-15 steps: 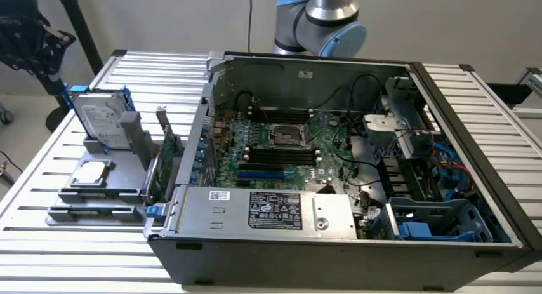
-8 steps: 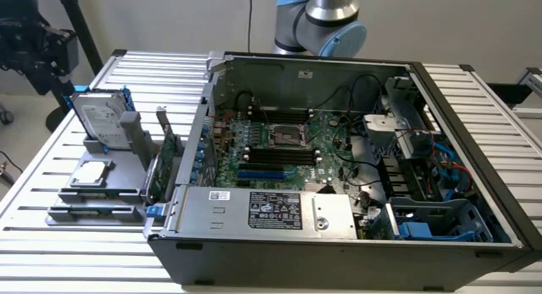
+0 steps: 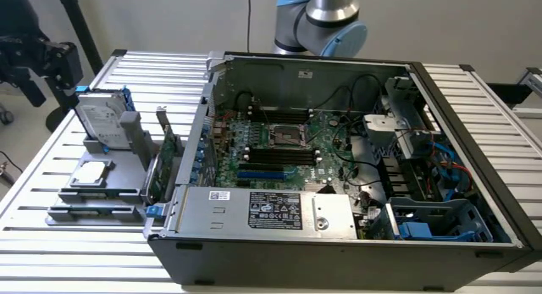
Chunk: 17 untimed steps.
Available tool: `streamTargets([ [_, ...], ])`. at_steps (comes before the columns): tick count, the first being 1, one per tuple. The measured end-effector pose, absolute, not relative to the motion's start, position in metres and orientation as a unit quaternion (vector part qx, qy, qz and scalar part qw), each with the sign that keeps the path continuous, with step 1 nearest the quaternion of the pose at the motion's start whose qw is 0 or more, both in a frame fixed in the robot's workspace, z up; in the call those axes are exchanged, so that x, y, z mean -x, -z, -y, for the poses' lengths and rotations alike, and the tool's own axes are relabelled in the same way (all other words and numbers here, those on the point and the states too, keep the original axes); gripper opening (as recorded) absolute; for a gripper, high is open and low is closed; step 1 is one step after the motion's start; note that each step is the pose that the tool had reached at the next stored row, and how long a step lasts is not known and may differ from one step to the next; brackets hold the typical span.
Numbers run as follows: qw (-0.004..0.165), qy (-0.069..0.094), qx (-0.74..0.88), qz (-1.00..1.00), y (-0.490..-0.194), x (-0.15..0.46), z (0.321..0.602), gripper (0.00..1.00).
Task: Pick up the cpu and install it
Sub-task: 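Pick up the cpu and move it towards the insertion slot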
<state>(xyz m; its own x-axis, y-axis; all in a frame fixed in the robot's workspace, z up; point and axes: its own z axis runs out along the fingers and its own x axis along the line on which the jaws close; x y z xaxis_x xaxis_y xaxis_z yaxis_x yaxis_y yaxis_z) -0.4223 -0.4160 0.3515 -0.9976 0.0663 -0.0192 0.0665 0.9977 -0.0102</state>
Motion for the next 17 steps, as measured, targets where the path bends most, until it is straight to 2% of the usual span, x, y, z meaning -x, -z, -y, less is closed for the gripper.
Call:
streamTargets([
  [17, 0.010, 0.004, 0.013, -1.000, -0.320, 0.424, 0.411, 0.60],
])
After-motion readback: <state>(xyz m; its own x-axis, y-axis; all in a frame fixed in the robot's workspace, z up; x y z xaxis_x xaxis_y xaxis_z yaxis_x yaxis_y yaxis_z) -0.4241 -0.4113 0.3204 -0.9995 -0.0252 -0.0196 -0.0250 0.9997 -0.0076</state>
